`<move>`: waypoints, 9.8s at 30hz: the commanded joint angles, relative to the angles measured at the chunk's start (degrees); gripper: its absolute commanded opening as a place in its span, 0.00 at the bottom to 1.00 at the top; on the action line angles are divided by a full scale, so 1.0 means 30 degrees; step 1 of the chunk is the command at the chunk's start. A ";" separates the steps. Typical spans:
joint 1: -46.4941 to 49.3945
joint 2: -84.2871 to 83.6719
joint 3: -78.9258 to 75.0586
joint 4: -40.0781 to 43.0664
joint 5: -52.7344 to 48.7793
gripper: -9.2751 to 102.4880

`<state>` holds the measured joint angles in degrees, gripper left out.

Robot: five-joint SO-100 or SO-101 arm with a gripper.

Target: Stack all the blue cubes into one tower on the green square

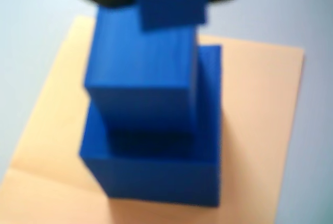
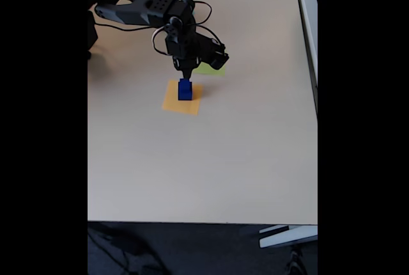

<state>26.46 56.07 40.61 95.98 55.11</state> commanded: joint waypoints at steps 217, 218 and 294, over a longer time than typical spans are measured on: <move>-1.5967 0.3135 0.3193 -0.1289 2.2031 0.53; -1.6025 0.2959 0.2930 -0.1201 2.2090 0.52; -1.5439 -0.2021 -0.0879 0.1025 2.0039 0.21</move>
<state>-20.57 45.18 39.38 98.61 115.84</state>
